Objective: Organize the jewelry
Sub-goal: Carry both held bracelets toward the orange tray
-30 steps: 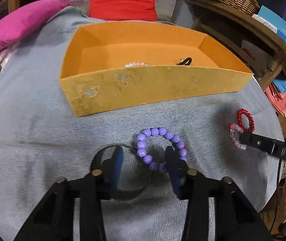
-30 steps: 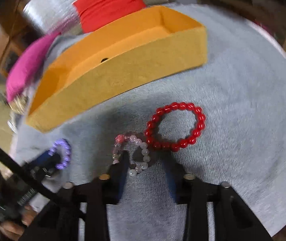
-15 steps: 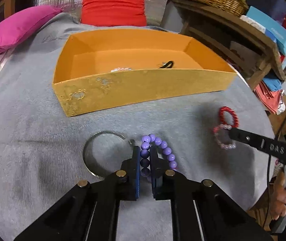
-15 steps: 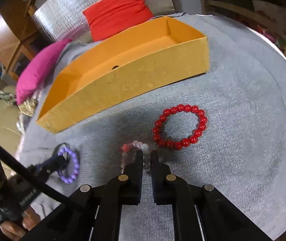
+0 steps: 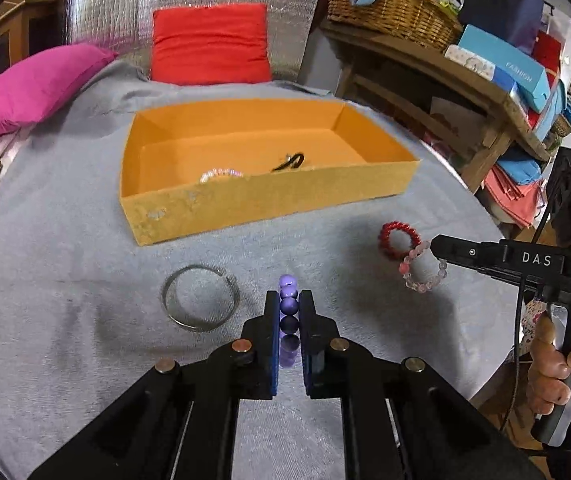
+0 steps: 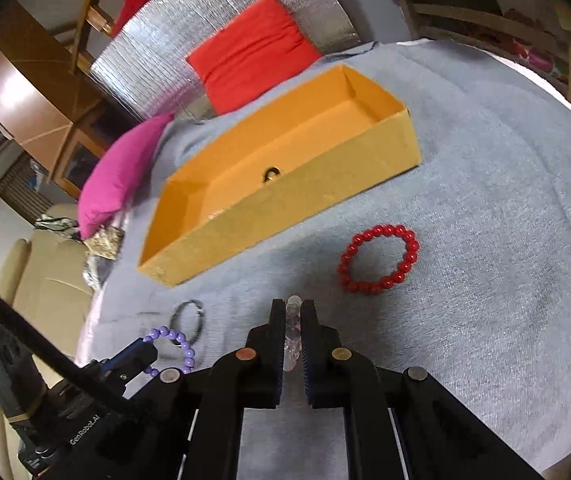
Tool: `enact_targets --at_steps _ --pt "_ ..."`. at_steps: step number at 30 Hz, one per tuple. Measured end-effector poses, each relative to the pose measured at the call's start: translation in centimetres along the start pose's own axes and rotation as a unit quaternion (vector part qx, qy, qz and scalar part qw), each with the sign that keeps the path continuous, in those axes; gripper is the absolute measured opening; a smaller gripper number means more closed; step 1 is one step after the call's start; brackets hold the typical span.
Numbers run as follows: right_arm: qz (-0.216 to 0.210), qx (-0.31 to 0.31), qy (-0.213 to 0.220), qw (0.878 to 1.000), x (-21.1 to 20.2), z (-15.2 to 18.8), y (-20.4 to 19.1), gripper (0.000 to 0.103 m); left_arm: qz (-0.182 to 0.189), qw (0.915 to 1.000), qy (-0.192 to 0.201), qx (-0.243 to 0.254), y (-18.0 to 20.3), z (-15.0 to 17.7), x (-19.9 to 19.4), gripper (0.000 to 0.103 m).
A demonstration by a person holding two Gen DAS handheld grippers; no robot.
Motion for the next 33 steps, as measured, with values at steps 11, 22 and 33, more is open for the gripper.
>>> enact_targets --at_steps 11,22,33 --pt "-0.03 0.018 0.013 0.999 -3.2 -0.3 0.4 0.008 -0.004 0.9994 0.03 0.016 1.7 -0.7 -3.1 0.009" --pt "-0.038 0.001 0.026 0.999 -4.9 -0.4 -1.0 0.008 -0.056 0.9977 0.032 0.021 2.7 -0.9 -4.7 0.009" --pt "-0.035 -0.014 0.035 0.999 -4.9 -2.4 -2.4 0.008 -0.083 0.9953 0.034 0.036 2.6 -2.8 -4.6 0.009"
Point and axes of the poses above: each gripper's, at about its wrist camera, not at the fingertips, and x roughly the way its jaws point, y to its right, z to its underside, the point moved 4 cm from there along x, roughly the way its jaws point, and after that the axes turned 12 degrees about z, right-handed, at the moved point
